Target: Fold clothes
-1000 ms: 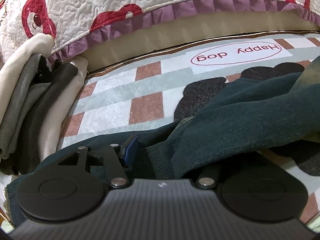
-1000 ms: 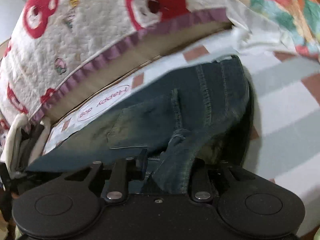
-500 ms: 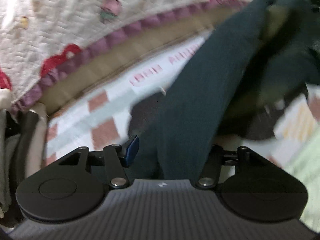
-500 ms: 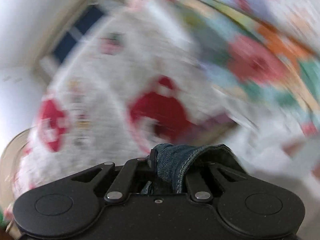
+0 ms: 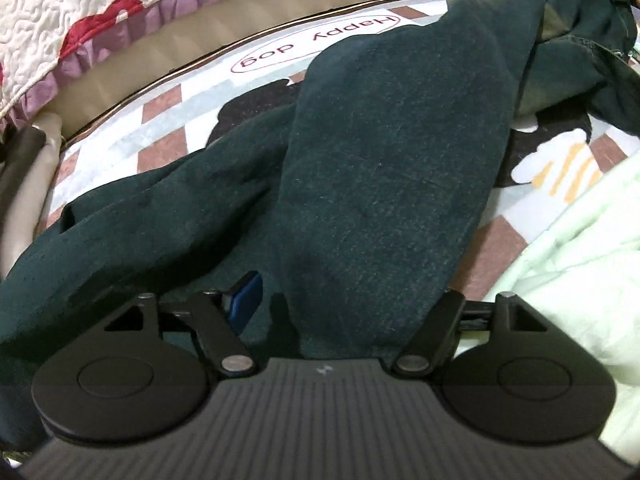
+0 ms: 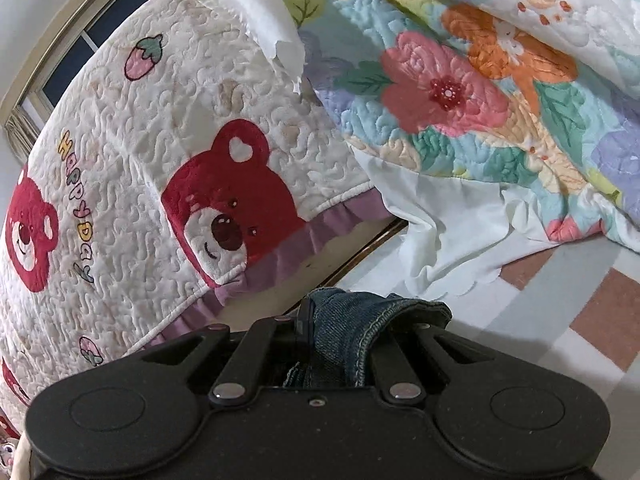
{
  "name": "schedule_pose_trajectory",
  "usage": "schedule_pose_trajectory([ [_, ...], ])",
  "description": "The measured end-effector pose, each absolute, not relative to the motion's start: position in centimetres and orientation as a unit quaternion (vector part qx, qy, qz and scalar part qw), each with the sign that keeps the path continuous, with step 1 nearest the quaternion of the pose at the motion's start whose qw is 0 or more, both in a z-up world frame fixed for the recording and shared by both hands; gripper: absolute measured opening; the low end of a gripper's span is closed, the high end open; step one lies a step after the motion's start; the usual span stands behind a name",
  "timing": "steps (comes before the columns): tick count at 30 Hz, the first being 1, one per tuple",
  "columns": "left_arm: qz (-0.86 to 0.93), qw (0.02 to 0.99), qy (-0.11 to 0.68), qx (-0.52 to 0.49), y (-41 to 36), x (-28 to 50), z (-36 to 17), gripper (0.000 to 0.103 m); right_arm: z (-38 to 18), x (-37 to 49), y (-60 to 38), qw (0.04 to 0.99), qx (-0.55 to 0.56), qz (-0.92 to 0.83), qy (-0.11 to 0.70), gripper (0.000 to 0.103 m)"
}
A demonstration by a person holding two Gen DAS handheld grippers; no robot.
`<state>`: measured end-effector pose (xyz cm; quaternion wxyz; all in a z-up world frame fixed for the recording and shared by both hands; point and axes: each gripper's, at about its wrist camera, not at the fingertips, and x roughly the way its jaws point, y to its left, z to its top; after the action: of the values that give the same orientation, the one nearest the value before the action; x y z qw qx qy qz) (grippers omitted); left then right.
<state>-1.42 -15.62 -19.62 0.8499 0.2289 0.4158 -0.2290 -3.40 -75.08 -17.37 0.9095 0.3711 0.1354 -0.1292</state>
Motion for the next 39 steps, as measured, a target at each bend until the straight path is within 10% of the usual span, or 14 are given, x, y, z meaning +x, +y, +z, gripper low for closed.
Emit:
schedule_pose_trajectory([
  [3, -0.184, 0.866, 0.371, 0.281, -15.9, -2.2, -18.3, 0.02, -17.5, -3.5, -74.8, 0.91, 0.369, -0.133, 0.137, 0.007],
  [8, -0.104, 0.905, 0.321, 0.26, -13.9, -1.6, -13.1, 0.006, -17.0, -3.9, -73.9, 0.918, 0.356, -0.113, 0.133, 0.007],
  [18, -0.013, 0.952, 0.245, 0.183, -7.7, -1.6, 0.1, 0.007, -12.2, -9.1, -68.6, 0.964, 0.259, -0.007, 0.054, 0.006],
  [31, -0.116, 0.925, 0.291, 0.213, -6.7, -2.3, 0.8, 0.01, -10.8, -16.8, -69.2, 0.922, 0.384, 0.011, -0.038, 0.006],
  [36, -0.215, 0.854, 0.389, 0.272, -9.5, 5.7, -2.6, 0.043, -11.3, -11.1, -72.0, 0.906, 0.417, -0.071, -0.009, 0.006],
  [39, -0.181, 0.843, 0.415, 0.29, -11.7, 10.0, -6.6, 0.043, -14.9, -6.0, -72.4, 0.905, 0.377, -0.173, 0.092, 0.006],
])
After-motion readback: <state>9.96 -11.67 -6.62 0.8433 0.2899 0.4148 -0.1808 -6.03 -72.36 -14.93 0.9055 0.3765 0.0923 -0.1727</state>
